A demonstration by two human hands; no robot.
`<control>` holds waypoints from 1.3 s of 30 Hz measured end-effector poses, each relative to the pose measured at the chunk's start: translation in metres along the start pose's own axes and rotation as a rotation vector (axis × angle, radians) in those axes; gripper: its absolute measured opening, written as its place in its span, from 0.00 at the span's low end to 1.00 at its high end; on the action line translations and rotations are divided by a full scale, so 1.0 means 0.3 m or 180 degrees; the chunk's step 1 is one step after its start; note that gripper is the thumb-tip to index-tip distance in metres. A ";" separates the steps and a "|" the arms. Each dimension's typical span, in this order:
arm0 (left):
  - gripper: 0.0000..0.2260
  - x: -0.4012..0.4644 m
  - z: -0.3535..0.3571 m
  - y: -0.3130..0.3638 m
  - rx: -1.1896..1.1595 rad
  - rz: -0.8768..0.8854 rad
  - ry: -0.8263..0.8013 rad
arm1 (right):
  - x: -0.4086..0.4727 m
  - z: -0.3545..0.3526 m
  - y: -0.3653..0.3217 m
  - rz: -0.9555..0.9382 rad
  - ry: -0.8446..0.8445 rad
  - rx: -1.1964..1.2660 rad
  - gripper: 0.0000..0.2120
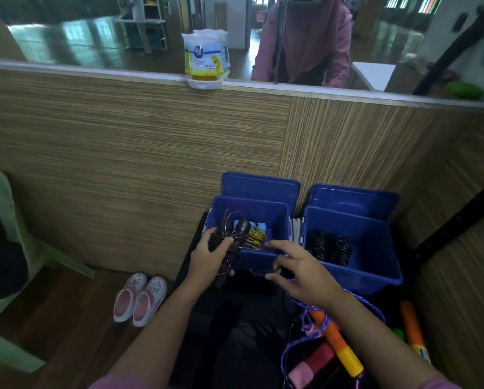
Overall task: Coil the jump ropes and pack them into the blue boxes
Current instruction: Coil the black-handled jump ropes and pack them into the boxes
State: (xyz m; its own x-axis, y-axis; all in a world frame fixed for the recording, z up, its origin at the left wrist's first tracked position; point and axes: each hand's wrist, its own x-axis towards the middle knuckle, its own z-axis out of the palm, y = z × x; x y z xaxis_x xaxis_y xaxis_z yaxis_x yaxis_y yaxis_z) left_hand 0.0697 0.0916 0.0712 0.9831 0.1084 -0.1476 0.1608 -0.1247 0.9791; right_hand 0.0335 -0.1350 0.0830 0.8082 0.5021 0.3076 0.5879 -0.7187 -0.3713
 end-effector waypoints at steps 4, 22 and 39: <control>0.16 -0.012 -0.012 -0.009 -0.0034 -0.0082 -0.0091 | 0.009 -0.033 0.038 -0.0212 0.0200 -0.0212 0.17; 0.22 -0.105 0.061 -0.009 0.1701 0.0962 -0.1221 | 0.061 -0.037 0.034 0.0713 0.0122 0.0957 0.09; 0.15 -0.112 0.038 0.040 0.1899 0.0618 -0.2064 | 0.059 -0.070 0.014 0.1020 0.0241 0.1428 0.14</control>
State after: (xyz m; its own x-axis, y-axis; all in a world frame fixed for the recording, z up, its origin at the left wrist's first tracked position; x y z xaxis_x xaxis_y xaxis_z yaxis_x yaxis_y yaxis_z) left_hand 0.0397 0.0751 0.0862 0.8251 -0.5229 -0.2142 -0.1720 -0.5935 0.7863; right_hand 0.0495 -0.1392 0.1052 0.9540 0.2442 0.1738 0.2834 -0.5462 -0.7882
